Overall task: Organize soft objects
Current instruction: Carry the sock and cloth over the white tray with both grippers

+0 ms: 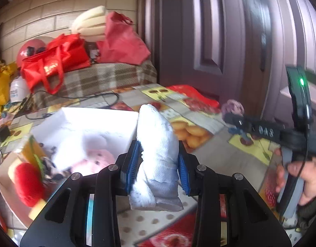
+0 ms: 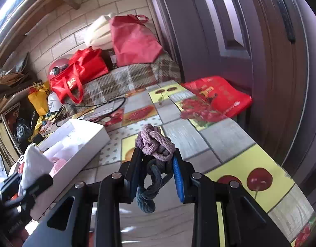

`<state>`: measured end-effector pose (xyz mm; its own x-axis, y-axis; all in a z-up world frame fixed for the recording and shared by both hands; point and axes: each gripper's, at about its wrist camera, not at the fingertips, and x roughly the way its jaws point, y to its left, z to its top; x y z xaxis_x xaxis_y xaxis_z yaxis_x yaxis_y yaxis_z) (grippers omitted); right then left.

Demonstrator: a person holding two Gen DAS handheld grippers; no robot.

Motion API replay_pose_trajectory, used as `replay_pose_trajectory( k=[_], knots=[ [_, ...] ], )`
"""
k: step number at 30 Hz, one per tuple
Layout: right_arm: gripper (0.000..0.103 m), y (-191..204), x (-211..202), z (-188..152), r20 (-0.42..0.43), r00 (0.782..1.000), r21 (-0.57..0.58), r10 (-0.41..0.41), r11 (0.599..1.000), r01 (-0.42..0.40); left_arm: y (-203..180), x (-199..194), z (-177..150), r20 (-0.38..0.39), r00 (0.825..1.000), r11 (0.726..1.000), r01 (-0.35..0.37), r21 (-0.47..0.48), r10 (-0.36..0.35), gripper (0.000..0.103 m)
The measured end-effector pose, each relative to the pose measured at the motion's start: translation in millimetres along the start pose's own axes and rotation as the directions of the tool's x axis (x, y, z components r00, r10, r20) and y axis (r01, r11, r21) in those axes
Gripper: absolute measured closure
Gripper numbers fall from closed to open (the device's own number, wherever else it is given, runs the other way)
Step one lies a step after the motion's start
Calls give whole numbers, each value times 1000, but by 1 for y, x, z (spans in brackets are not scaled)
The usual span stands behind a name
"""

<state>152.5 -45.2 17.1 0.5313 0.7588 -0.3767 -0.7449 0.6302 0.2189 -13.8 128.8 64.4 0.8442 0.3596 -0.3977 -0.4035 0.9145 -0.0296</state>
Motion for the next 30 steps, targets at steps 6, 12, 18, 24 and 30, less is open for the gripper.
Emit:
replay_pose_trajectory(
  k=[6,12,18,24,30],
  knots=[
    [74,22,-11,1,24,999,-2,49,999,-49,32,-19,16,65,997,997,-47,-60,50,68],
    [74,55,-29,4,64,990,-21,123,992,-122,63,-30,25,90,989,988,-109,-106,119,68],
    [74,82,-41,7,75,979,-56,188,981,-184,77,-41,27,109,983,982,-135,-133,150,68],
    [74,100,-49,12,84,972,-86,221,973,-214,83,-45,29,115,981,980,-137,-146,155,68],
    [74,115,-49,17,83,965,-108,248,965,-239,87,-51,33,121,978,977,-150,-152,169,68]
  ],
)
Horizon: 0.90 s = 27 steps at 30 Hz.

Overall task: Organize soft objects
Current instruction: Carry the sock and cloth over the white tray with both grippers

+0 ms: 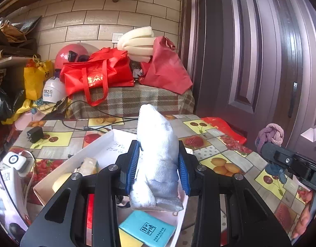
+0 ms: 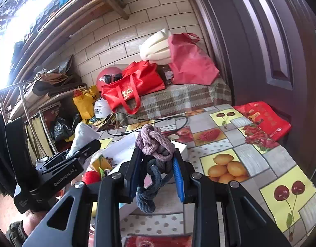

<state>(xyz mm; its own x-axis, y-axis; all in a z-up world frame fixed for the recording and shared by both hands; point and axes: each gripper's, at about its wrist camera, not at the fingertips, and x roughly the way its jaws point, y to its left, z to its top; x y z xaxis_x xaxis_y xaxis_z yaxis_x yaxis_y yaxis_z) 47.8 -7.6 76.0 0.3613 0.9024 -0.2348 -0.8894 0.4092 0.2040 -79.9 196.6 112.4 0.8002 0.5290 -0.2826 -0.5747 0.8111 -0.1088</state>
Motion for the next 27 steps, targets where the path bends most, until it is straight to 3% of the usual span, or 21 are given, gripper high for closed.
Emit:
replay_pose_trajectory(
  k=[14,20,23,27],
  knots=[
    [74,27,12,1,-15,999,-51,47,998,-47,39,-2,11,9,999,996,-47,-72,48,68],
    [74,36,25,6,-32,997,-61,64,996,-65,83,-5,17,9,999,983,-40,-181,42,68],
    [74,41,40,9,-55,996,-55,76,995,-79,102,-1,15,-9,1000,970,-25,-242,23,68],
    [74,50,69,8,-104,991,-52,81,995,-86,108,13,6,-61,998,966,-43,-256,28,68]
  ],
)
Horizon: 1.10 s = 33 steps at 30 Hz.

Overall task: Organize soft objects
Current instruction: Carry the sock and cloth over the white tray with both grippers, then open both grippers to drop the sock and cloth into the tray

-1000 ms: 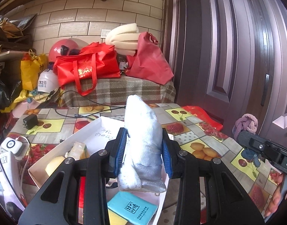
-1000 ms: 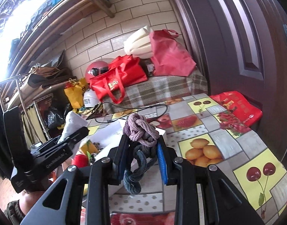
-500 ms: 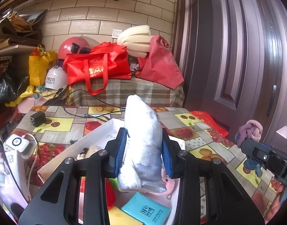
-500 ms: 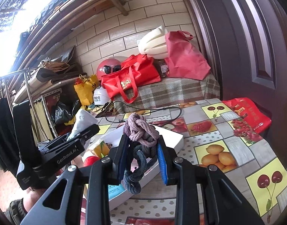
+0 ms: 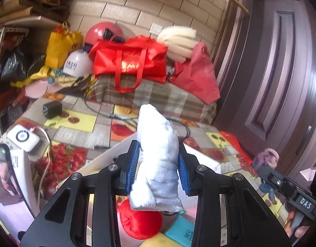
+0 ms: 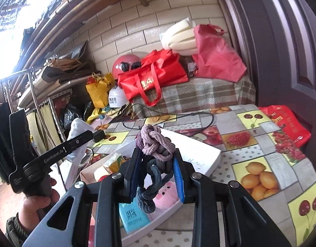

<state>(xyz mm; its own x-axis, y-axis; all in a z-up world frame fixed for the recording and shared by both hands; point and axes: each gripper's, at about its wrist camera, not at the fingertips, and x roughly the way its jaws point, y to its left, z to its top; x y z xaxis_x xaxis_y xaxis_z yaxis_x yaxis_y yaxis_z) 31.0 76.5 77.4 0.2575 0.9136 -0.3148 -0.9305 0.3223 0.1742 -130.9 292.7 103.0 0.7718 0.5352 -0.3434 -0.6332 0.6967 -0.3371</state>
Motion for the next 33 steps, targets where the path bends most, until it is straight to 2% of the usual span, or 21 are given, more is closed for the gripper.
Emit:
replay_pose_trajectory(
  k=[3,7,15,17,18,19,20,21,22,24,26,33],
  knots=[
    [74,3,27,-3,-52,999,23,11,1000,-9,-2,17,-12,-57,998,1000,-6,12,7,68],
    [74,6,54,-9,-100,995,52,20,999,-15,-7,29,-21,-94,996,999,-2,34,5,68],
    [71,5,85,-12,-126,992,108,26,994,-12,-11,32,-25,-103,995,999,-8,50,13,68],
    [70,5,85,-15,-116,993,120,32,993,-18,-9,30,-24,-88,996,999,-23,45,27,64],
    [65,6,85,-16,-118,992,121,35,992,-20,-8,29,-23,-81,996,999,-29,45,32,56],
    [49,7,83,-17,-117,993,116,34,993,-20,-8,27,-23,-68,997,998,-39,47,42,40],
    [42,7,81,-16,-108,994,108,11,994,1,-6,24,-21,-40,998,998,-54,41,56,28],
    [30,6,80,-15,-97,995,105,-5,994,16,-4,20,-19,-15,998,997,-64,31,65,10],
    [15,2,77,-15,-82,997,116,-14,993,24,0,17,-18,8,998,998,-67,18,67,0],
    [0,-5,72,-13,-74,997,149,-32,988,42,3,13,-15,28,998,998,-55,9,55,0],
    [0,-9,67,-13,-57,998,168,-29,985,39,2,12,-14,36,996,997,-77,21,76,0],
    [0,-9,47,-15,-15,997,152,-78,985,80,-2,8,-14,42,997,997,-73,40,71,0]
  ],
)
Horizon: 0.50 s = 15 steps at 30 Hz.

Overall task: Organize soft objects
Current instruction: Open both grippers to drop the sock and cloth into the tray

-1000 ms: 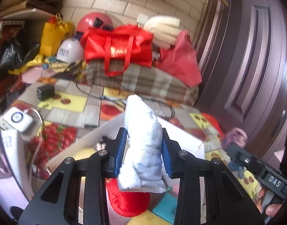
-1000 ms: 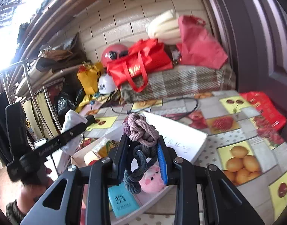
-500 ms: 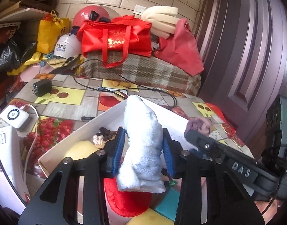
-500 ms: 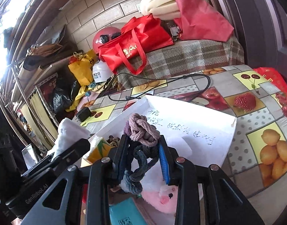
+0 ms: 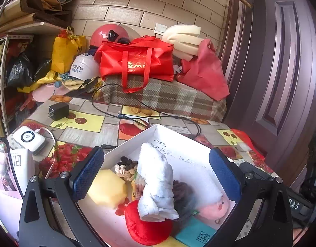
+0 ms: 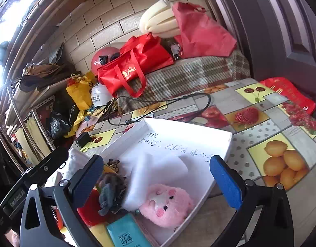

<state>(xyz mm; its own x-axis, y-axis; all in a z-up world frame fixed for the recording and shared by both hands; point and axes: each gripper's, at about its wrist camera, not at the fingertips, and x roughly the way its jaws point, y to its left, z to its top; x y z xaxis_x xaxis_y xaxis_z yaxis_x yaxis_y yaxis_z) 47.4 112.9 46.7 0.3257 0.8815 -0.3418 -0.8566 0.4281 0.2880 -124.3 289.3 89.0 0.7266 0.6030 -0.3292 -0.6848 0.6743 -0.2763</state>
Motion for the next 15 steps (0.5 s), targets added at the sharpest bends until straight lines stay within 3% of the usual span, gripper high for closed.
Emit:
replay_pose_trajectory(
  k=[7,11,15],
  knots=[
    [0,2,-26,-10,35,997,-60,-64,996,66,-9,-9,6,11,1000,1000,-7,21,7,0],
    [0,1,-51,-12,72,977,-55,-202,977,206,-24,-24,16,11,1000,998,-5,56,5,0],
    [0,-4,-77,-10,90,974,-35,-209,976,213,-48,-47,23,39,998,991,-48,121,43,0]
  ],
)
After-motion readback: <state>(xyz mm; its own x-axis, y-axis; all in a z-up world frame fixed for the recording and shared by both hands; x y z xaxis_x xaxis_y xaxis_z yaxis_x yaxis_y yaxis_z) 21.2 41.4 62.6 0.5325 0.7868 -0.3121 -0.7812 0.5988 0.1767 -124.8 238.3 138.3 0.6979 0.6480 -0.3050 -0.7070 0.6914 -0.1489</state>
